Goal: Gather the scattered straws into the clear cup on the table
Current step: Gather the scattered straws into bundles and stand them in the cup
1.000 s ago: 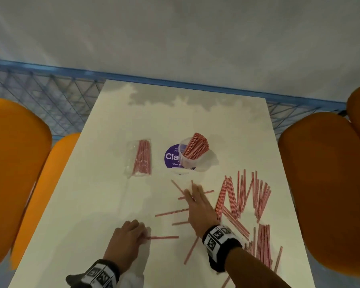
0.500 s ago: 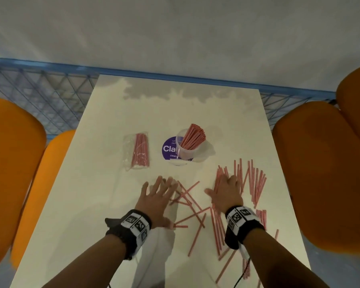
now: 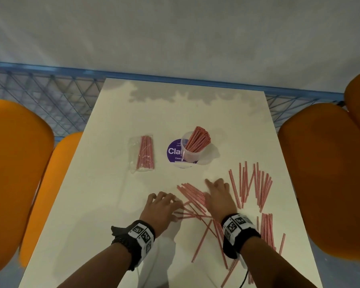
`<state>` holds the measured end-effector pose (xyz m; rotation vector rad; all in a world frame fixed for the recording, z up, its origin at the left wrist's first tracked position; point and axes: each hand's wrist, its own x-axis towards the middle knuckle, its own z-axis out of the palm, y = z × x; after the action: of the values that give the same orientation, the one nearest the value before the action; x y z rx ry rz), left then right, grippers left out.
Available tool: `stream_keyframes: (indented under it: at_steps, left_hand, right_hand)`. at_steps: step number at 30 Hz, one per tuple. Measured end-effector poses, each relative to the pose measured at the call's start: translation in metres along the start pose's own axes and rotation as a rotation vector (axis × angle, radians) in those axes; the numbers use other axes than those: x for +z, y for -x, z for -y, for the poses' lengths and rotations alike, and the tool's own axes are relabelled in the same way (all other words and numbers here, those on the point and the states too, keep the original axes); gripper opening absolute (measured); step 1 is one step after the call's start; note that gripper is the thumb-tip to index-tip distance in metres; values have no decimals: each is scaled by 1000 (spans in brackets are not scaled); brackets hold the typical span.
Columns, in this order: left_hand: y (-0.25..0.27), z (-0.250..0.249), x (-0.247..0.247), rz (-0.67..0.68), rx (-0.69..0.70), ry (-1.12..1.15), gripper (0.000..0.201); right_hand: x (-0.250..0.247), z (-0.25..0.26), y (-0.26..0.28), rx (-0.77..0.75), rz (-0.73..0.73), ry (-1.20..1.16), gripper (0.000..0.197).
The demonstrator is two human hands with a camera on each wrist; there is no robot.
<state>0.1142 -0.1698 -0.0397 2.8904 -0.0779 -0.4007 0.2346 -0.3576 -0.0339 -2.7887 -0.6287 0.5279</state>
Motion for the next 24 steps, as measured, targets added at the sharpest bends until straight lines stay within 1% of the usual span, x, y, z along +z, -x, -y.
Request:
stream_keyframes:
  at_steps: [1,2,4,6,7,8,9,10,12,13,14,15,16,17,19,21,22,23,24]
  left_hand:
    - [0,-1,3,-32,7,-12,48]
    - [-1,-2,5,-58,17,-10,45]
    - [-3,-4,8,-115,21,7,42]
    - [-2,-6,6,-158,11,50,36]
    - [-1,-5,4,-180,2,90,33]
    - [0,-5,1,-175,-15,135,36]
    - [0,-5,-1,-132,-28,169,48]
    - [-2,-2,-4,-76,-43,175,66]
    - [-8,2,-10,47,-37,117,103]
    - [-15,3,-10,96,-20,79,112]
    - [-22,3,-10,122,-1,57,114]
    - [-28,2,-10,140,25,50,109]
    - [-33,1,-9,150,60,48,100]
    - [-35,1,-7,140,86,54,87]
    - [-34,6,-6,41,95,92,58]
    - [-25,15,-6,-51,54,122,37]
    - [-21,19,-6,-79,24,131,30]
    - [-17,24,-6,-99,1,138,24]
    - [-14,27,-6,-105,-12,144,21]
  right_hand:
    - [6,8,2,-82,25,13,53]
    - [12,16,4,-131,53,22,54]
    - [16,27,7,-180,94,13,53]
    - [7,29,8,-221,80,-17,40]
    - [-2,25,11,-217,77,-35,33]
    - [-12,18,15,-162,67,-67,33]
    - [-20,6,22,-72,75,-89,37]
    - [-27,-8,30,28,121,-81,51]
    - [-29,-30,51,172,329,39,96]
    - [-24,-35,63,216,424,79,114]
    - [-18,-36,74,242,473,77,124]
    - [-9,-35,83,253,460,48,126]
    - [-1,-33,89,245,398,11,120]
    - [4,-32,92,229,323,-34,108]
    - [7,-35,90,216,203,-159,74]
    - [0,-41,85,218,164,-258,38]
    - [-2,-46,82,216,147,-279,24]
    - [-5,-51,78,227,129,-292,16]
    - [-9,-56,74,246,105,-307,12]
